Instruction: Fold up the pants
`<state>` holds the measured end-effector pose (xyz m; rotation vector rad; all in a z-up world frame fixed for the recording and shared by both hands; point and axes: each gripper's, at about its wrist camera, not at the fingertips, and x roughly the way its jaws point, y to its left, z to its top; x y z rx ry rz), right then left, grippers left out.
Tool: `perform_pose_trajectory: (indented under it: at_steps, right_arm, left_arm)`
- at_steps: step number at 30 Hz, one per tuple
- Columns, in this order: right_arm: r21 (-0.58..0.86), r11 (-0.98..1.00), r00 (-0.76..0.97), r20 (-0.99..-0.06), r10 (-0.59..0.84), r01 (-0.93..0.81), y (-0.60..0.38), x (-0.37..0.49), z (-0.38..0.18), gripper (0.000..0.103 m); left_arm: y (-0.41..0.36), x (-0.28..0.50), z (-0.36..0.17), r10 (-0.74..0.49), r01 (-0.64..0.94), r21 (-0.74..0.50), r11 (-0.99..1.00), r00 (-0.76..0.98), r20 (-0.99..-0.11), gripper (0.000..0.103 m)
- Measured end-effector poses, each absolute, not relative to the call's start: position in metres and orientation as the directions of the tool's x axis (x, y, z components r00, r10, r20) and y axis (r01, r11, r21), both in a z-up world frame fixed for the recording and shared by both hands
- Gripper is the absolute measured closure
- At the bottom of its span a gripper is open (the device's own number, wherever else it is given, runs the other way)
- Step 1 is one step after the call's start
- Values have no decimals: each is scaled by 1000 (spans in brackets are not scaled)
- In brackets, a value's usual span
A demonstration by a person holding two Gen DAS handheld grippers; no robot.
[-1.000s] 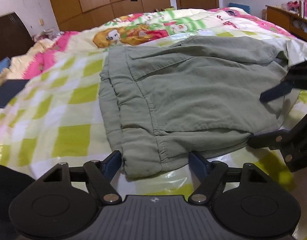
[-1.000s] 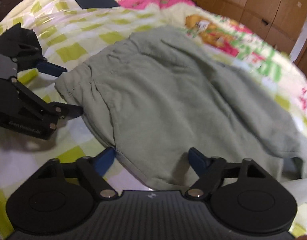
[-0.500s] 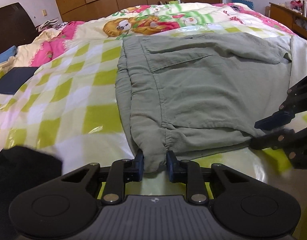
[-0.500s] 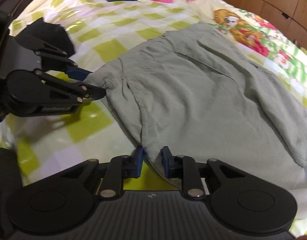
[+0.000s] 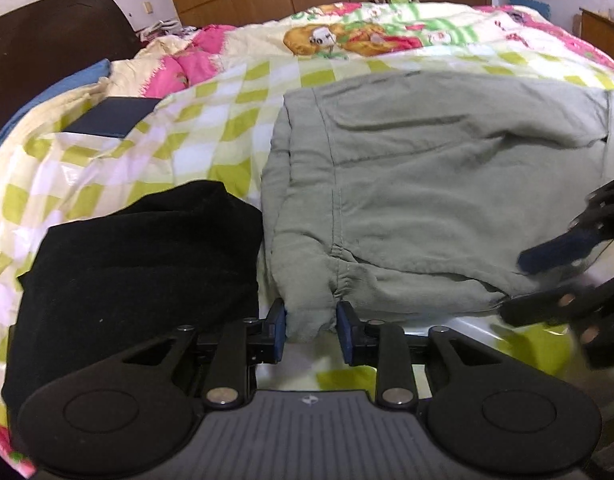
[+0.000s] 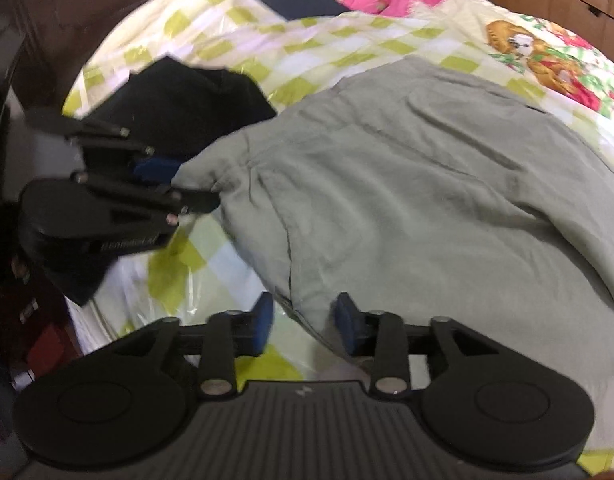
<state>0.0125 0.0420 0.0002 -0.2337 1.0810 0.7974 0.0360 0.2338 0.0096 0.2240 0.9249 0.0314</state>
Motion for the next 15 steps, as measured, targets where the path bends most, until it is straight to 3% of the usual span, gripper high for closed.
perform_pose_trajectory:
  at_steps: [3,7,11,15]
  right_arm:
    - [172,774,308,-848,432,-609,1,16,14,52]
    - [148,905,424,-845,325,-400,-90,25,23,49]
    - [104,983,494,-853,166,-151,-187,41,22,49]
    - [103,993,542,-838,56,56,-262,68,23,48]
  left_arm:
    - [218,25,21,131,61,218,974,634,-762,60]
    - [186,18,39,112,83,229,970,683,-722,60]
    - [139,28,51,25,179,215,960,712,-702,60]
    - [83,50,50,-133,319,127,939,681,-720,59]
